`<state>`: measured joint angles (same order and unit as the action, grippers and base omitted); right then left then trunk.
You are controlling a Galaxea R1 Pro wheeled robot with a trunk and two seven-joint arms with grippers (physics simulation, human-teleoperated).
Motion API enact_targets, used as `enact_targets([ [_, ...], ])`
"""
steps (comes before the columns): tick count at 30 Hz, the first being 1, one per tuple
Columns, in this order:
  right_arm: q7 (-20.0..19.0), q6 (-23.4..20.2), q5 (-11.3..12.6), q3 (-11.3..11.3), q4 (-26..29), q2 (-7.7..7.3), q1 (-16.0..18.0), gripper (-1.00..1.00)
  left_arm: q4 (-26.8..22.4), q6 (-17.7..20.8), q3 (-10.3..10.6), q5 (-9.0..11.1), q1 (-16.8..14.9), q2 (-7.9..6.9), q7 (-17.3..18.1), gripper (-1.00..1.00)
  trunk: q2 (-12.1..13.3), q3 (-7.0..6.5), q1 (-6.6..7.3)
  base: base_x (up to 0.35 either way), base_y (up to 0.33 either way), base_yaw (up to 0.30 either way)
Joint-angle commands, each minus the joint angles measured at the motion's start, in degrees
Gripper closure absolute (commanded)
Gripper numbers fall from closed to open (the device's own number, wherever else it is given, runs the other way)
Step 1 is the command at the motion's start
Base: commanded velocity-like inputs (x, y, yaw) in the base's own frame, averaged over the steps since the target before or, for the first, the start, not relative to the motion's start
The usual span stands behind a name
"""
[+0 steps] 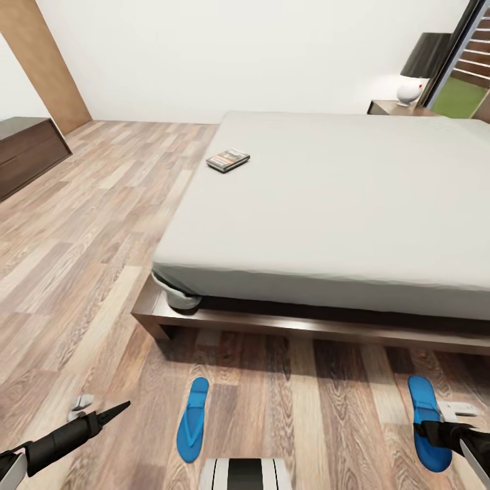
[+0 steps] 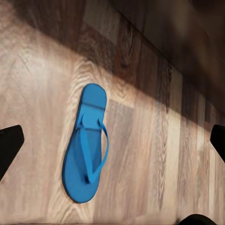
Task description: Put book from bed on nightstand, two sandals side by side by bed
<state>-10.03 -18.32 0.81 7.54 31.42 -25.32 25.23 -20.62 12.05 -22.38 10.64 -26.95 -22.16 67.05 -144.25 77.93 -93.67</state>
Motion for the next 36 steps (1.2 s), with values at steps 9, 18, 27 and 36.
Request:
enact_targets([
  [9,-0.3,-0.4,0.0,0.3,0.1,0.01,0.0,1.0,0.0,0.6,-0.1,0.2,0.0,0.01,0.2,-1.0,0.0,0.04,0.01,0.0,0.322,0.0],
  [18,-0.3,-0.4,0.1,0.3,0.1,0.01,0.0,1.0,0.0,0.6,-0.1,0.2,0.0,0.01,0.1,-1.0,0.0,0.04,0.01,0.0,0.322,0.0],
  [27,-0.3,-0.4,0.1,0.2,0.7,0.01,0.0,1.0,0.0,0.6,-0.1,0.2,0.0,0.01,0.1,-1.0,0.0,0.04,0.01,0.0,0.322,0.0],
  [36,-0.3,-0.4,0.1,0.2,0.7,0.01,0.0,1.0,0.0,0.7,-0.1,0.2,0.0,0.01,0.2,-1.0,0.0,0.04,0.01,0.0,0.322,0.0],
])
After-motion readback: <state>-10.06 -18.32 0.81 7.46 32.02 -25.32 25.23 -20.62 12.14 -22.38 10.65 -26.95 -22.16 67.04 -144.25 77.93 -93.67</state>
